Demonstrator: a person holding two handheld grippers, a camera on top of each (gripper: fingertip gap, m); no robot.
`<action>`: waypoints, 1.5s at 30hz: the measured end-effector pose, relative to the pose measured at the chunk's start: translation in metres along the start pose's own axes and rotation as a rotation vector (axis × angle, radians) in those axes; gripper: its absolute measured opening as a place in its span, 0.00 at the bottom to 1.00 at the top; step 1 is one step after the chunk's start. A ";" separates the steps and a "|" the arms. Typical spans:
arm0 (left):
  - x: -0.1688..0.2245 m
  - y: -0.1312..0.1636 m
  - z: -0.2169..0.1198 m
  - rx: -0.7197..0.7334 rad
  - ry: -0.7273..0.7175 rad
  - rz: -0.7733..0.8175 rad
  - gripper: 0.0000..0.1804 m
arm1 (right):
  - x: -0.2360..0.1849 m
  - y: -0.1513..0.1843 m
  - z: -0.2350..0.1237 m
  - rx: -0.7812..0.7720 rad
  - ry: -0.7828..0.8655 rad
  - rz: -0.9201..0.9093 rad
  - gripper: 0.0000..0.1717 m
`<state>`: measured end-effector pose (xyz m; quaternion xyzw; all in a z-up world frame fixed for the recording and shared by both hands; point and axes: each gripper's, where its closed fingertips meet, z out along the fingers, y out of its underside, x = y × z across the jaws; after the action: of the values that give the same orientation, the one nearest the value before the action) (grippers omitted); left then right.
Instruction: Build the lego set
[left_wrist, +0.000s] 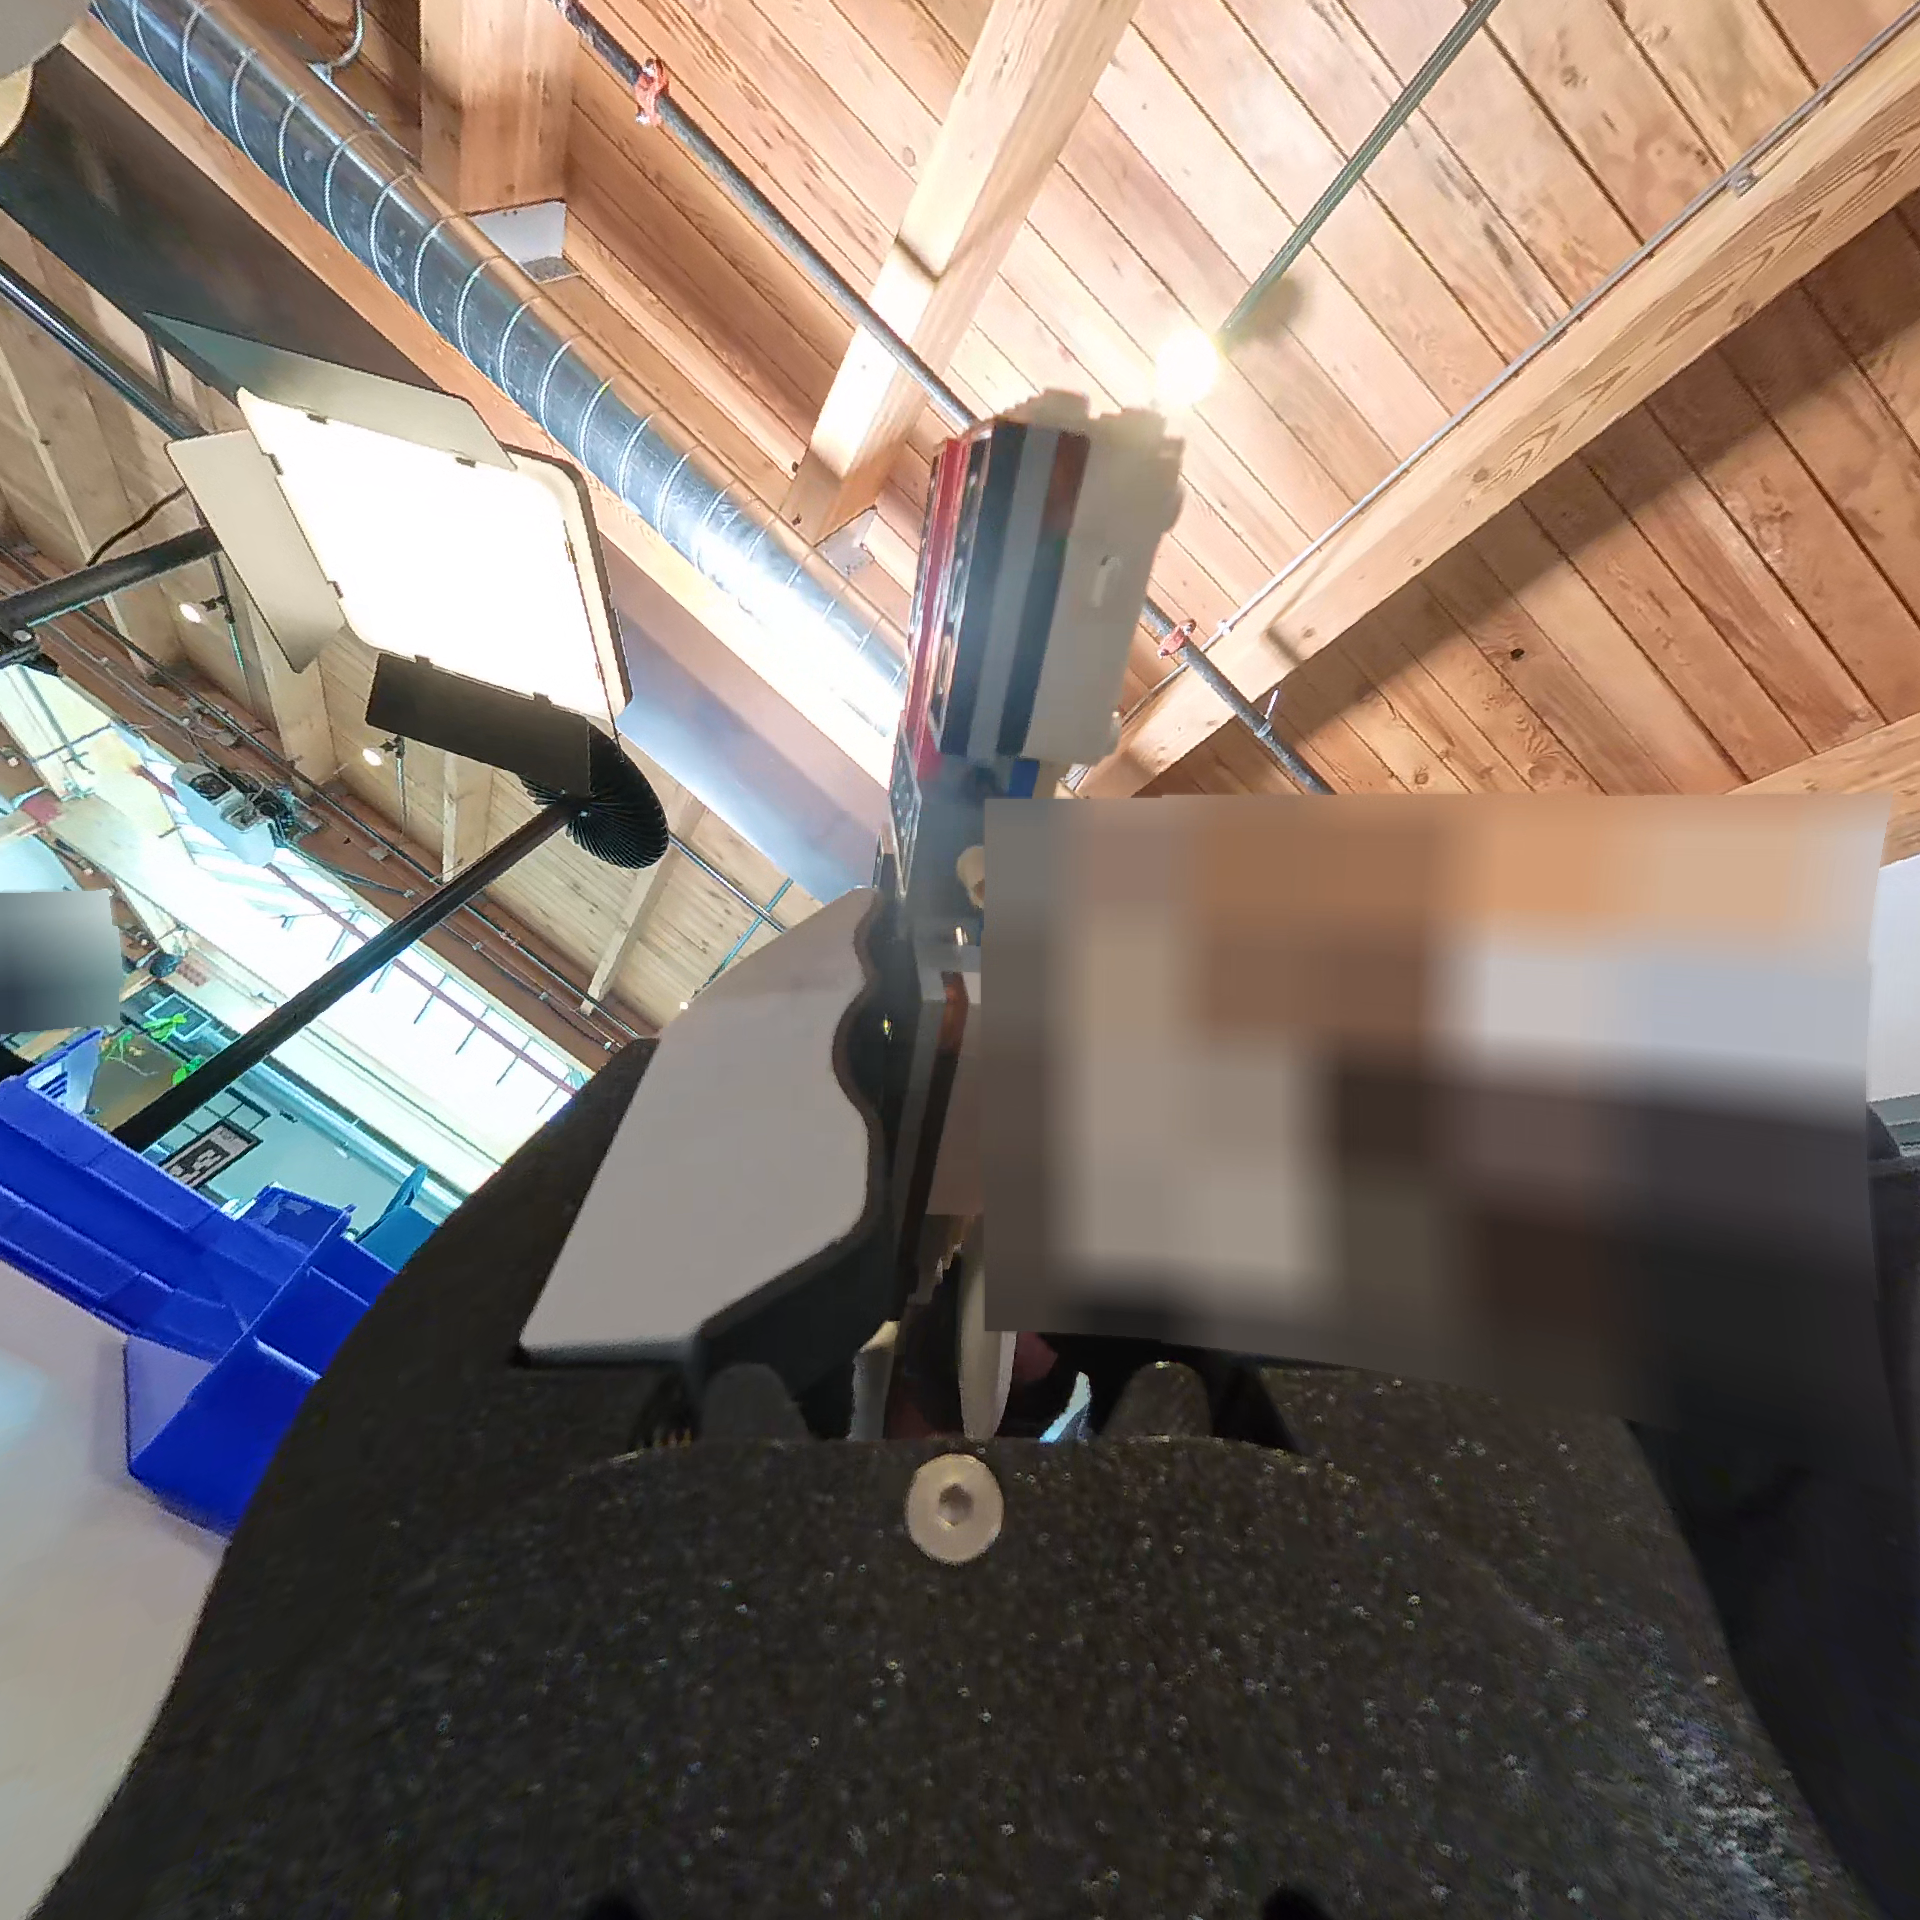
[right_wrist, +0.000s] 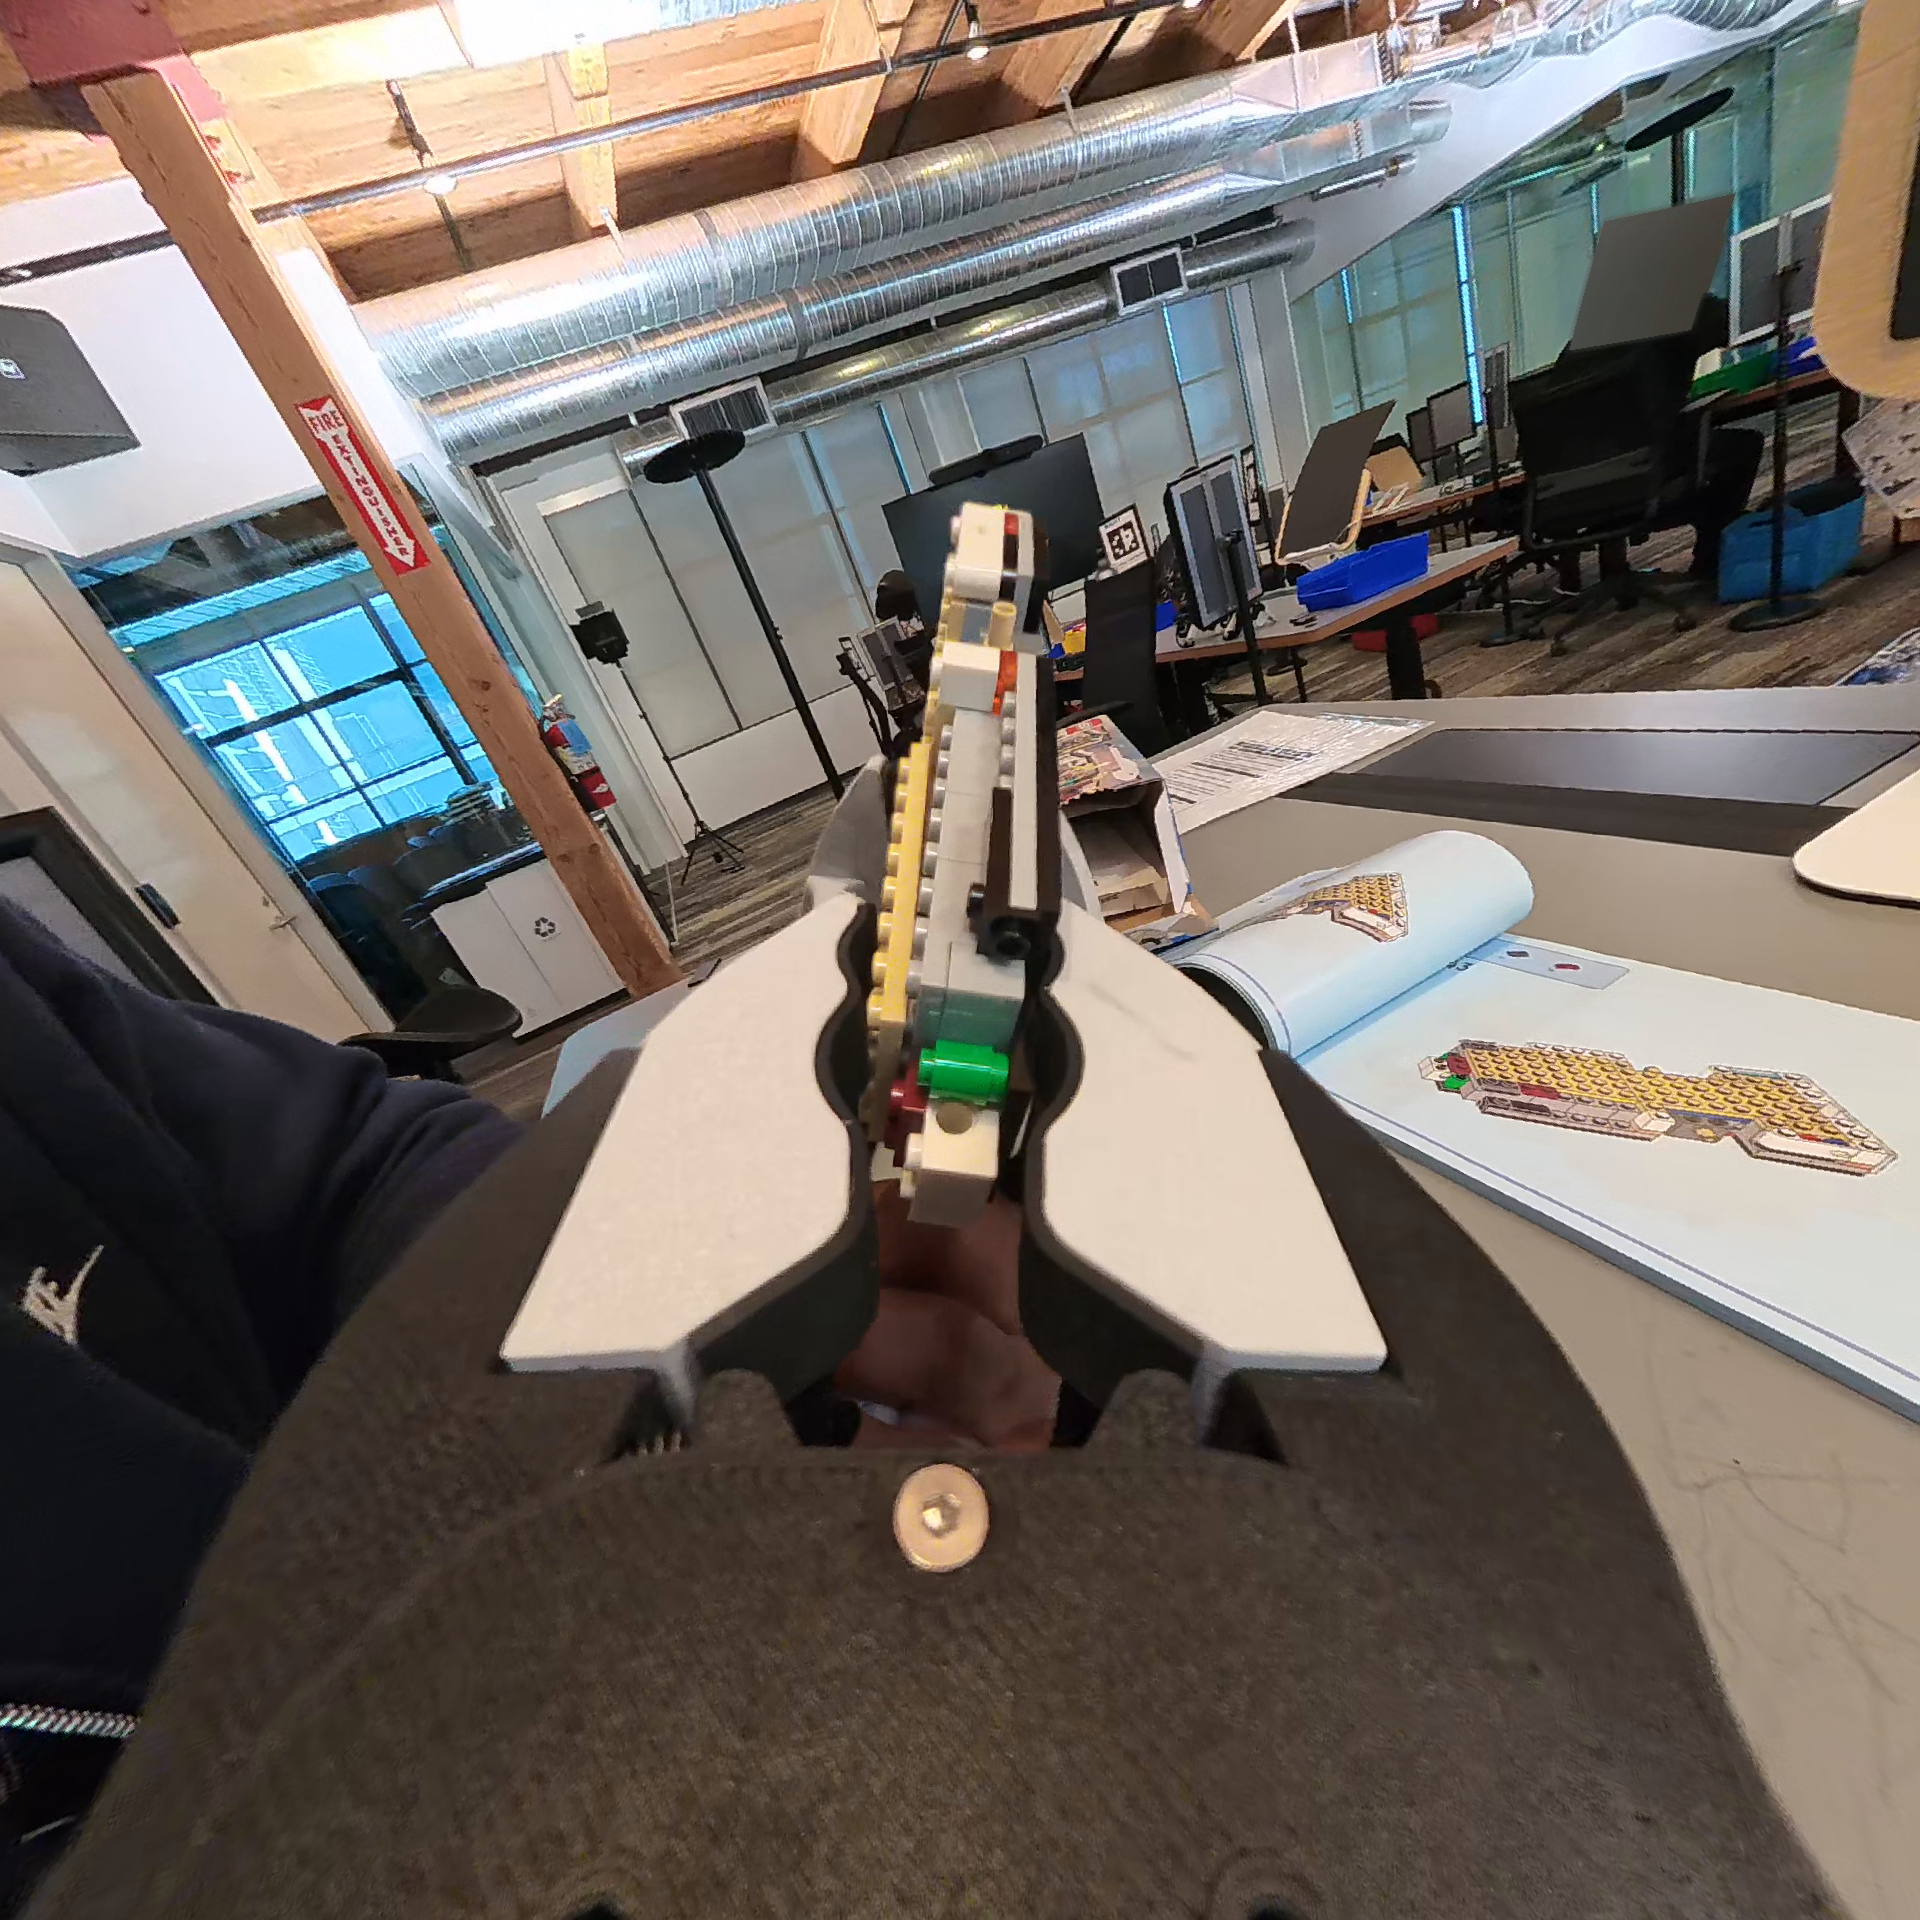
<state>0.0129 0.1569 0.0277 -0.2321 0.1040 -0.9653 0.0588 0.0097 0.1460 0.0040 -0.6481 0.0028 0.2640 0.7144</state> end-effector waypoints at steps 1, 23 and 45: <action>0.000 0.000 0.000 -0.004 0.000 0.005 0.13 | 0.000 0.000 0.000 0.002 0.000 0.000 0.16; -0.008 0.006 0.002 -0.106 -0.080 0.070 0.14 | 0.007 0.000 -0.005 0.020 -0.061 0.050 0.15; -0.013 0.013 0.000 -0.278 -0.137 0.200 0.13 | 0.009 0.001 -0.004 0.024 -0.101 0.111 0.15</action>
<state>0.0254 0.1462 0.0189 -0.2917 0.2548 -0.9129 0.1288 0.0184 0.1459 -0.0006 -0.6241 0.0061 0.3356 0.7056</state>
